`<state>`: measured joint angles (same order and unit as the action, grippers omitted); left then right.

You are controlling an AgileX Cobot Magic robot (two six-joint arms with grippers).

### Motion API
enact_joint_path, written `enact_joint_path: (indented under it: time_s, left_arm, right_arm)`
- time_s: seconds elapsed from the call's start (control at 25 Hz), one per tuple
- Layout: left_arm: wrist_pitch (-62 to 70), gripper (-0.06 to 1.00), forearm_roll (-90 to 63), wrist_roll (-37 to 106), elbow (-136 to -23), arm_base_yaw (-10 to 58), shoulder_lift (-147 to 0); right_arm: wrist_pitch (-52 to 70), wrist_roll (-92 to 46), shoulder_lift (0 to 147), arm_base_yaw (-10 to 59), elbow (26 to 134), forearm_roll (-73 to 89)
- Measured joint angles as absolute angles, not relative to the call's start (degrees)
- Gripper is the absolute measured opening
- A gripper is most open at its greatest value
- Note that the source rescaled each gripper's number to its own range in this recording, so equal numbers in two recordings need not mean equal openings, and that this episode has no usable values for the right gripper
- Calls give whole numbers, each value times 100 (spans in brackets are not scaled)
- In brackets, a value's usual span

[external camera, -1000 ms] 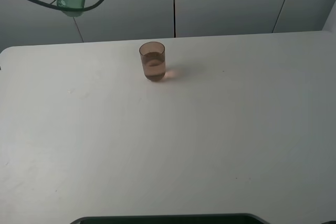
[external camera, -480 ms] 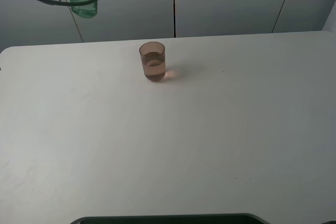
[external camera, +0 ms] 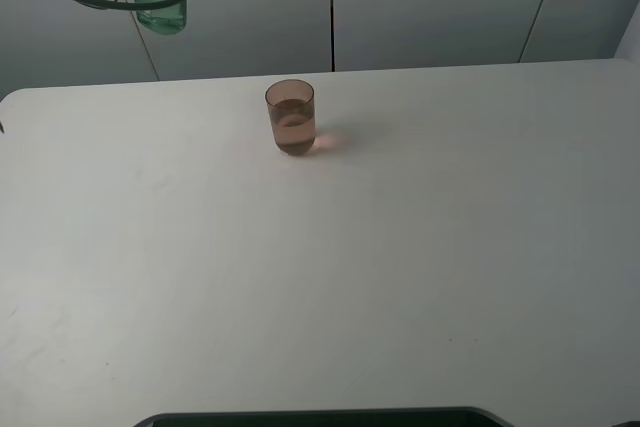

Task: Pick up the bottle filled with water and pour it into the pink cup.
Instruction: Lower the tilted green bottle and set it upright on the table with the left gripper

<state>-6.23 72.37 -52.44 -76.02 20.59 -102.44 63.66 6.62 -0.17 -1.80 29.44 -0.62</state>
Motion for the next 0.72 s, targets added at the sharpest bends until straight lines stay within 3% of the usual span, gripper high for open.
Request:
enact_joint_path:
  time_s: [0.24,0.56,0.72]
  left_arm:
    - [-776,1,6685,-4672,-7602,1999,-10244]
    - [-1000,1,2107,-325,-7260,1950,-10244]
    - [-1577,1,70,1204,-6747,1950,-10244]
  right_arm:
    - [6366,662,-17,-180,2944,-62]
    - [6366,662,-17,-180,2944,-62]
    - [6366,662,-17,-180,2944,-62]
